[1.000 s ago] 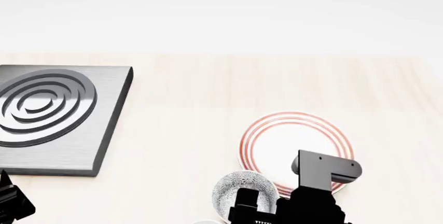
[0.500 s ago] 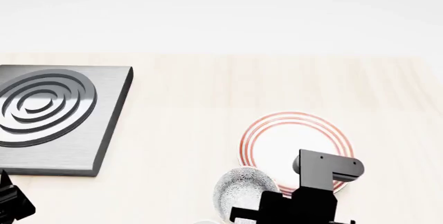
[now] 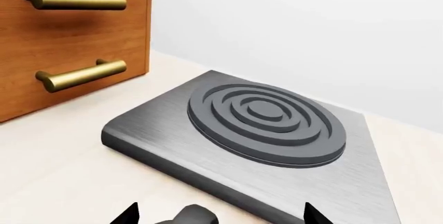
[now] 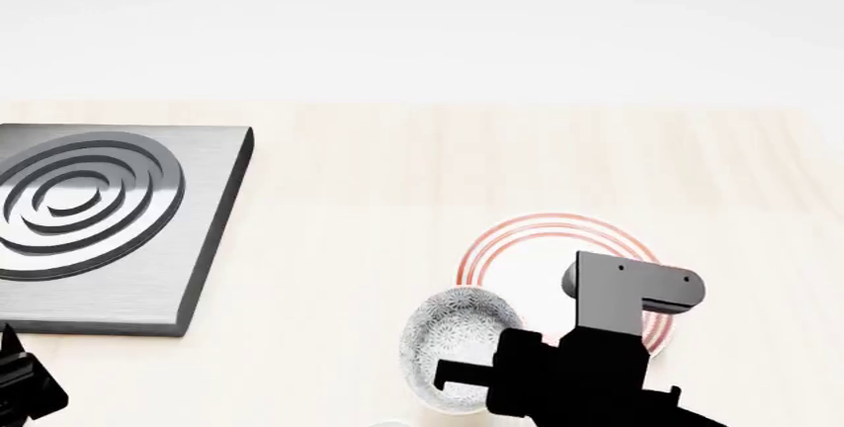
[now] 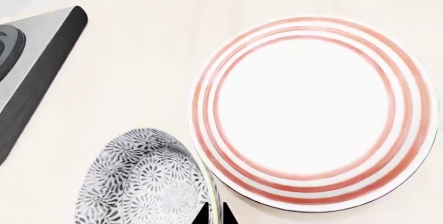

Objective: Pick the akita bowl between the plate and the ramekin and place it on the plate.

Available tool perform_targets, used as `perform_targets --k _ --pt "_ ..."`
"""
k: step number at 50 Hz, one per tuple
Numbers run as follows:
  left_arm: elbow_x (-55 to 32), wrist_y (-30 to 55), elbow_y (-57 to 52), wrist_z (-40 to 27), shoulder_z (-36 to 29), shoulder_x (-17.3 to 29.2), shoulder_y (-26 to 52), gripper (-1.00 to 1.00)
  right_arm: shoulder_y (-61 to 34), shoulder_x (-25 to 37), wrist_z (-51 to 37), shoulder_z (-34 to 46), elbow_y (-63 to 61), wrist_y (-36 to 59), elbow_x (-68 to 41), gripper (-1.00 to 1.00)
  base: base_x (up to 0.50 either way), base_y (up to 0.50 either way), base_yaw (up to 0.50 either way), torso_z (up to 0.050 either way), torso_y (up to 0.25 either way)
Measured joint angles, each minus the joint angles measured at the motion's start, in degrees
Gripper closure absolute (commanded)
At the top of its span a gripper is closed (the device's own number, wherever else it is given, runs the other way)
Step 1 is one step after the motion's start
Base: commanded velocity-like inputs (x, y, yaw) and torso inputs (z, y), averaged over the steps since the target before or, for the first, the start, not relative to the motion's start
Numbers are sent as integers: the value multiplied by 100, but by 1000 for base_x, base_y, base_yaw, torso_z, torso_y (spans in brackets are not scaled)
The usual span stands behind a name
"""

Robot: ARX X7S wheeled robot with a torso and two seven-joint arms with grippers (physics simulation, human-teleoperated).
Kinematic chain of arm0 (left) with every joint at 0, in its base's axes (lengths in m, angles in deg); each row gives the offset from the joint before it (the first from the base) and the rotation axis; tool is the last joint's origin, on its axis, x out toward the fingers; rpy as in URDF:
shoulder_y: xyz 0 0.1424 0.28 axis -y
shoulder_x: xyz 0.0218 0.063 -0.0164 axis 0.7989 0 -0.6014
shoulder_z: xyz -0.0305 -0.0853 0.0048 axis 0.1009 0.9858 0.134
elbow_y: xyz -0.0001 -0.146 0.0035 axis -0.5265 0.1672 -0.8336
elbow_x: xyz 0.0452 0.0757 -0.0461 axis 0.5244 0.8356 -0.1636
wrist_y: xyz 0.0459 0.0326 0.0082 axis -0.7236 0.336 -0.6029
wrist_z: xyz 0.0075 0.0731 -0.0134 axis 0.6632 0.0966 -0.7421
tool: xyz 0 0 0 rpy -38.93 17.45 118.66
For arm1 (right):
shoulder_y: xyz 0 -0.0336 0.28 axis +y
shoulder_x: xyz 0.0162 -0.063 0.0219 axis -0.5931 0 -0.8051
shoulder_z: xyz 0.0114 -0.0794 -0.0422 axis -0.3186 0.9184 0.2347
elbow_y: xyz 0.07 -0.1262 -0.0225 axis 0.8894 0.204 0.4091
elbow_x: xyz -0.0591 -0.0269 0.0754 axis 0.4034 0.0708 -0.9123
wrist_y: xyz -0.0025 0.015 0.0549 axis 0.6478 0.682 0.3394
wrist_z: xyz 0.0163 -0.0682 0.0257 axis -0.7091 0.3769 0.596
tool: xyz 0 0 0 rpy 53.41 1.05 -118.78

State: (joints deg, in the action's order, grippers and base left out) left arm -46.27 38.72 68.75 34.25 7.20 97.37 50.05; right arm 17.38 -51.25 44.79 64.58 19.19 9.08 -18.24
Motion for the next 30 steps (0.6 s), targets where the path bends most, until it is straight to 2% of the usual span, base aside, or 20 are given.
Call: perform_targets --k 30 --pt "-29 -9 -15 -34 -30 31 -9 -100 -691 -47 -412 -515 -55 210 -488 100 0 0 0 0 0"
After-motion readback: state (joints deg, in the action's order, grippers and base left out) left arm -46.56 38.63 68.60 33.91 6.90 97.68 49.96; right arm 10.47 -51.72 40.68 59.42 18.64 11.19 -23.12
